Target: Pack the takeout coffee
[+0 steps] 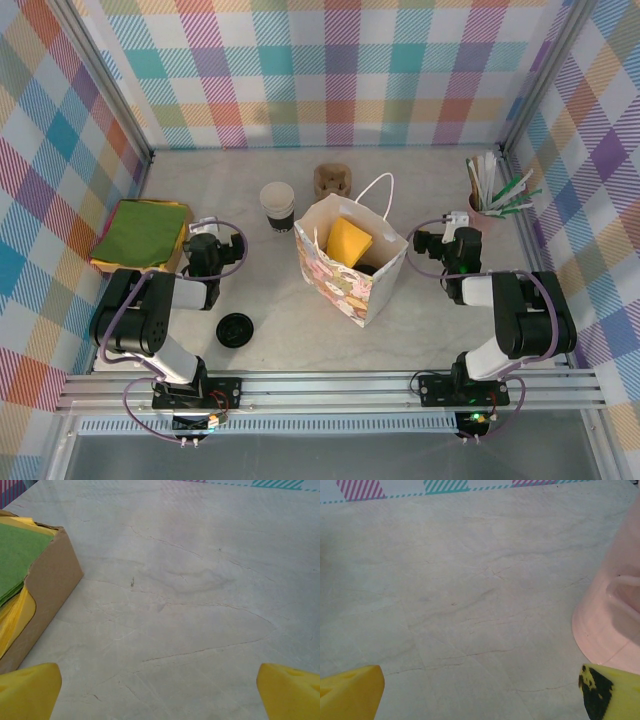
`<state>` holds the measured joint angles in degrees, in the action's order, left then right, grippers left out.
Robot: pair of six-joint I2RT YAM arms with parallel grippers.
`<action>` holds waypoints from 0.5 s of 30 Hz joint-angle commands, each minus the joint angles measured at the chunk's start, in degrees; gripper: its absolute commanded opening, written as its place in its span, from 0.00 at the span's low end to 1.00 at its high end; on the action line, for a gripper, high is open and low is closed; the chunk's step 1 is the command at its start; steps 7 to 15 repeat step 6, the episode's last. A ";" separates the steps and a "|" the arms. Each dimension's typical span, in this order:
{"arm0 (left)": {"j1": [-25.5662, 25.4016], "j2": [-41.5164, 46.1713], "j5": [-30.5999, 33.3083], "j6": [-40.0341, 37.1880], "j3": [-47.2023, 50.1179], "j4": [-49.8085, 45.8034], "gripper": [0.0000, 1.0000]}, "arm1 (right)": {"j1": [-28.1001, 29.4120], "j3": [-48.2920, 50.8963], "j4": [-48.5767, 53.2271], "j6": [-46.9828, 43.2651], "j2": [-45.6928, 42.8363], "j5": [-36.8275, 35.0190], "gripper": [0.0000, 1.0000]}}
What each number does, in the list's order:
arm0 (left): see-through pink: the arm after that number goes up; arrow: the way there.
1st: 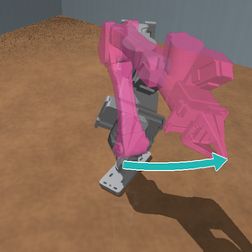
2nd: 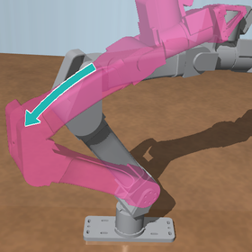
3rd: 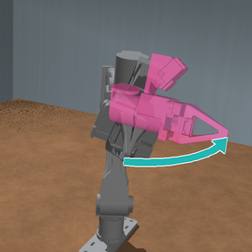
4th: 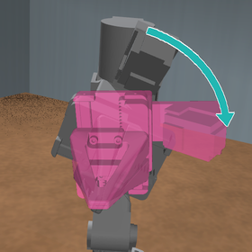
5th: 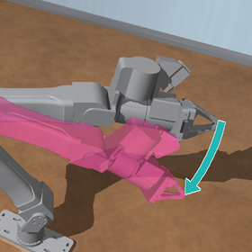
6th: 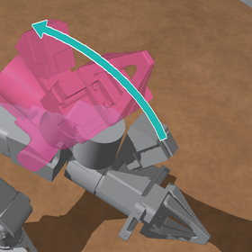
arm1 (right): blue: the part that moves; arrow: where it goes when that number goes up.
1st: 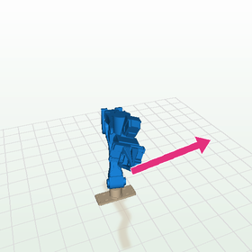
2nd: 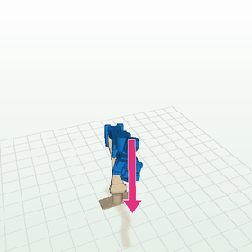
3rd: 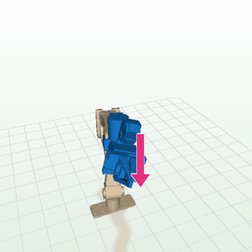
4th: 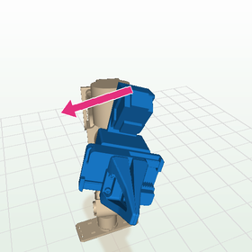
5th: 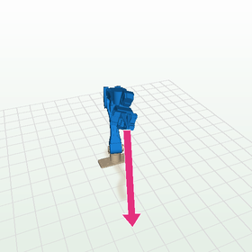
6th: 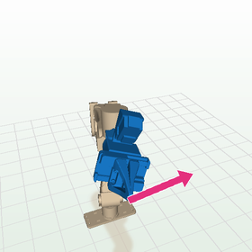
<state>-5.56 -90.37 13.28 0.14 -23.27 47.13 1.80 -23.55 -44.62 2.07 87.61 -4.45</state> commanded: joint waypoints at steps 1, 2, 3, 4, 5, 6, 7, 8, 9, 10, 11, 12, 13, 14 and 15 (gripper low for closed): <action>0.38 -0.07 -0.77 -0.84 0.23 3.10 1.00 | -0.43 0.09 -2.53 -0.95 0.07 1.46 0.99; 0.38 -0.07 -0.79 -0.84 0.22 3.06 1.00 | -0.43 0.08 -2.57 -0.92 0.17 1.46 0.99; 0.38 -0.07 -0.77 -0.80 0.24 3.12 1.00 | -0.40 0.00 -2.37 -0.93 0.19 1.55 0.99; 0.39 -0.07 -0.78 -0.82 0.19 3.05 1.00 | -0.52 0.00 -2.40 -0.91 0.18 1.62 0.99; 0.38 -0.07 -0.80 -0.84 0.21 3.09 1.00 | -0.57 -0.01 -2.40 -0.92 0.19 1.58 0.99; 0.38 -0.07 -0.78 -0.79 0.22 3.11 1.00 | -0.50 0.01 -2.48 -0.92 0.18 1.63 0.99; 0.38 -0.07 -0.78 -0.79 0.22 3.11 1.00 | -0.50 0.01 -2.48 -0.92 0.18 1.63 0.99; 0.38 -0.07 -0.78 -0.79 0.22 3.11 1.00 | -0.50 0.01 -2.48 -0.92 0.18 1.63 0.99; 0.38 -0.07 -0.78 -0.79 0.22 3.11 1.00 | -0.50 0.01 -2.48 -0.92 0.18 1.63 0.99; 0.38 -0.07 -0.78 -0.79 0.22 3.11 1.00 | -0.50 0.01 -2.48 -0.92 0.18 1.63 0.99; 0.38 -0.07 -0.78 -0.79 0.22 3.11 1.00 | -0.50 0.01 -2.48 -0.92 0.18 1.63 0.99; 0.38 -0.07 -0.78 -0.79 0.22 3.11 1.00 | -0.50 0.01 -2.48 -0.92 0.18 1.63 0.99; 0.38 -0.07 -0.78 -0.79 0.22 3.11 1.00 | -0.50 0.01 -2.48 -0.92 0.18 1.63 0.99; 0.38 -0.07 -0.78 -0.79 0.22 3.11 1.00 | -0.50 0.01 -2.48 -0.92 0.18 1.63 0.99; 0.38 -0.07 -0.78 -0.79 0.22 3.11 1.00 | -0.50 0.01 -2.48 -0.92 0.18 1.63 0.99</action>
